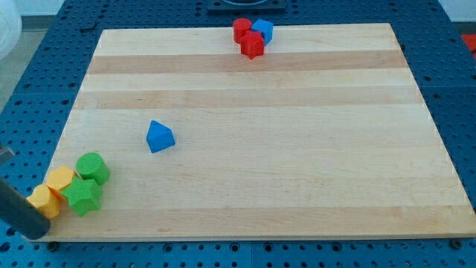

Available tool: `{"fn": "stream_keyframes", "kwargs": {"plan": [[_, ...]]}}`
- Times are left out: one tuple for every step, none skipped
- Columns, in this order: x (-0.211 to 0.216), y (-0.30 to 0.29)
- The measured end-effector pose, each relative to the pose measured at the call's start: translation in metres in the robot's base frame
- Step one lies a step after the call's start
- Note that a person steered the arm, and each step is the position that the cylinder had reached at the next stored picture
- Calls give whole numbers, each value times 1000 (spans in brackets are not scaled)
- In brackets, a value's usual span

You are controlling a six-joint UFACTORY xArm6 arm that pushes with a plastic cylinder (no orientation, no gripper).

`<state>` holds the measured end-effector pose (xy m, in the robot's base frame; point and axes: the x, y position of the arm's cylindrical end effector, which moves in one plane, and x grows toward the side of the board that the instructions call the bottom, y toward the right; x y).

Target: Slide yellow heart to the left center

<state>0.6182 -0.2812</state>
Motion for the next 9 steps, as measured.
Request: {"fn": "stream_keyframes", "kwargs": {"plan": [[0, 3], [-1, -22], [-9, -23], [-27, -20], [-51, -12], [-77, -12], [-88, -12], [-79, -12], [-79, -12]]}}
